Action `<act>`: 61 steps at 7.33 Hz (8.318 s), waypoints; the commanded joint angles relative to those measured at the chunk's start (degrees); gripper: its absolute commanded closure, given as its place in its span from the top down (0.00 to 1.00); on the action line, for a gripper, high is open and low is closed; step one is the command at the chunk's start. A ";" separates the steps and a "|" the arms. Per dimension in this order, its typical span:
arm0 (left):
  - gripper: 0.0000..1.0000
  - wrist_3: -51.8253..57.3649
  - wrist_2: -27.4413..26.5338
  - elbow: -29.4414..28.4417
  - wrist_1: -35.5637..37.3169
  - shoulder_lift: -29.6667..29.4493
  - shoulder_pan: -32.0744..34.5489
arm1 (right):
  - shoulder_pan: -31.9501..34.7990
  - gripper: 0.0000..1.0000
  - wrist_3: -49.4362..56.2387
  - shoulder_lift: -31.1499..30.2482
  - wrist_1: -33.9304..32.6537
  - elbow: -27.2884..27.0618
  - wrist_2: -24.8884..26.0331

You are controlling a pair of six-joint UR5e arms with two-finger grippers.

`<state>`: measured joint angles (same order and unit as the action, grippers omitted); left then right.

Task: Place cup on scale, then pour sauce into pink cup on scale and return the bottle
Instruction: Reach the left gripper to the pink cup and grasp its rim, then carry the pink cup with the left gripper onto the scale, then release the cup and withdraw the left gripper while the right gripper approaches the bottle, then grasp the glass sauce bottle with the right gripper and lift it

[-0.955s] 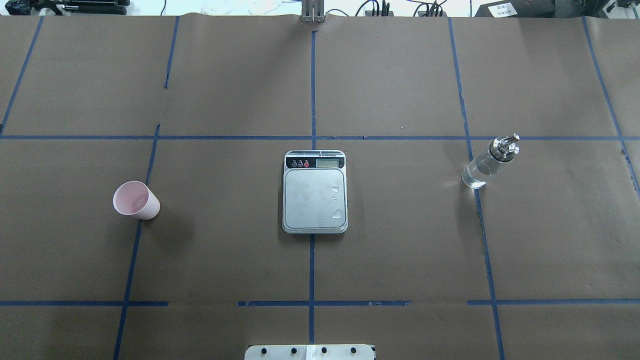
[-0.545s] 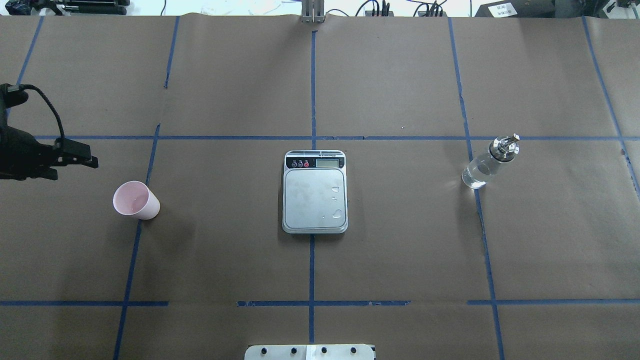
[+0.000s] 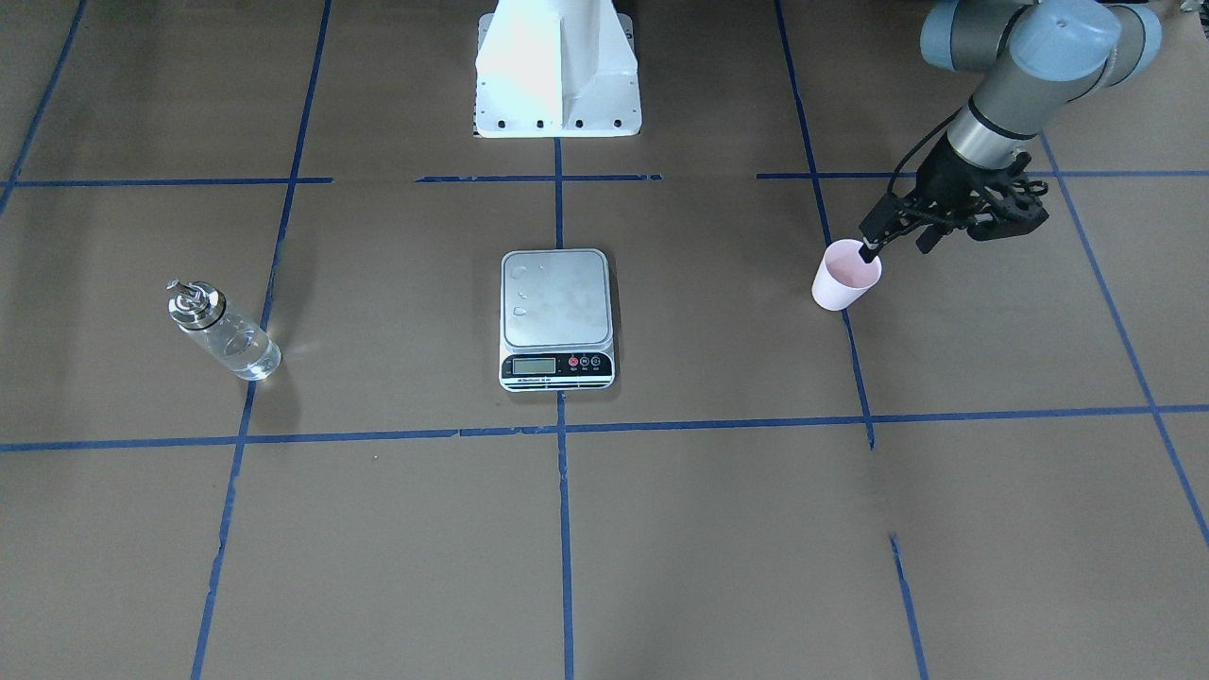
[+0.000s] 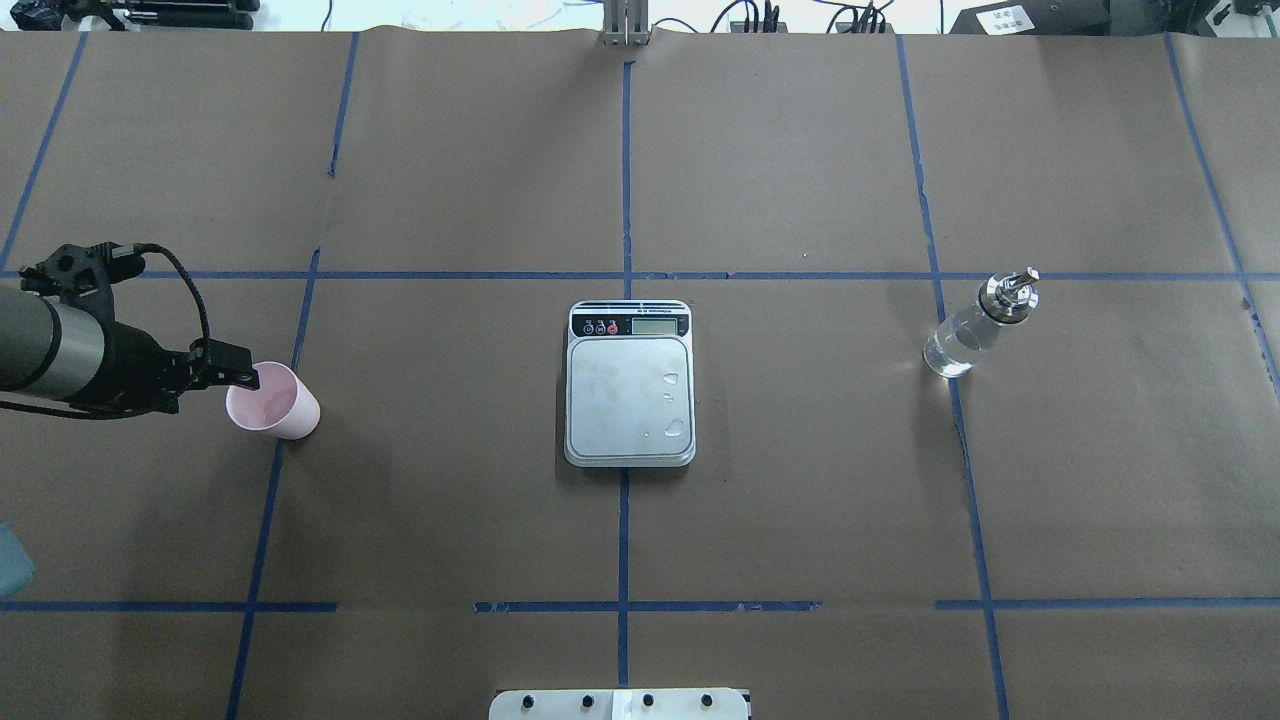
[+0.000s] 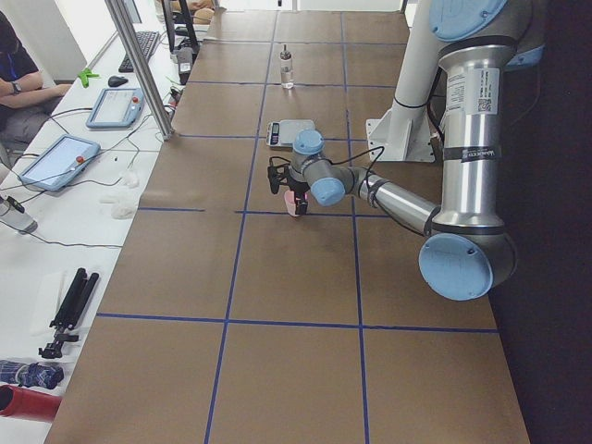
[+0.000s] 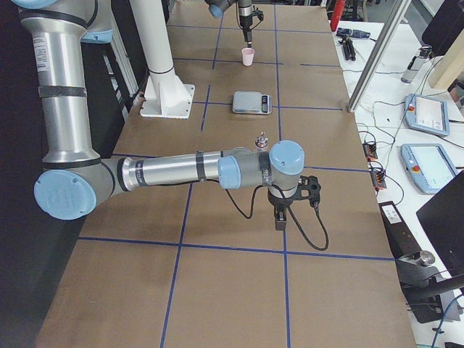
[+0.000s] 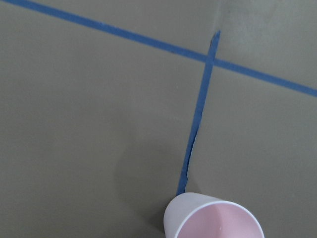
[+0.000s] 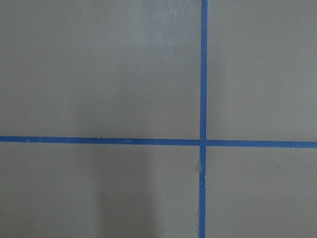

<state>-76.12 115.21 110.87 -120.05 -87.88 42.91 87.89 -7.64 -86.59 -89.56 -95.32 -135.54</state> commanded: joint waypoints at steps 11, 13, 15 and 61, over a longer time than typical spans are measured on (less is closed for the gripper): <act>0.00 0.18 -0.78 -3.91 0.69 -3.18 -2.13 | 0.00 1.00 -0.27 0.10 0.00 -0.65 -0.07; 0.00 0.27 2.97 5.87 14.73 -4.39 -1.78 | -0.09 1.00 -1.75 1.15 -0.43 -1.62 -0.34; 0.00 -0.61 3.00 8.75 33.64 -19.61 -1.78 | -0.61 1.00 -2.20 1.34 -0.18 -2.06 -0.78; 1.00 33.40 -4.47 20.96 36.99 -10.38 8.24 | -69.61 1.00 -53.62 -8.79 57.13 -3.75 87.99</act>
<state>-42.73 110.80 131.92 -83.06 -98.26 51.15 17.68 -61.31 -97.62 -32.53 -101.30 -47.74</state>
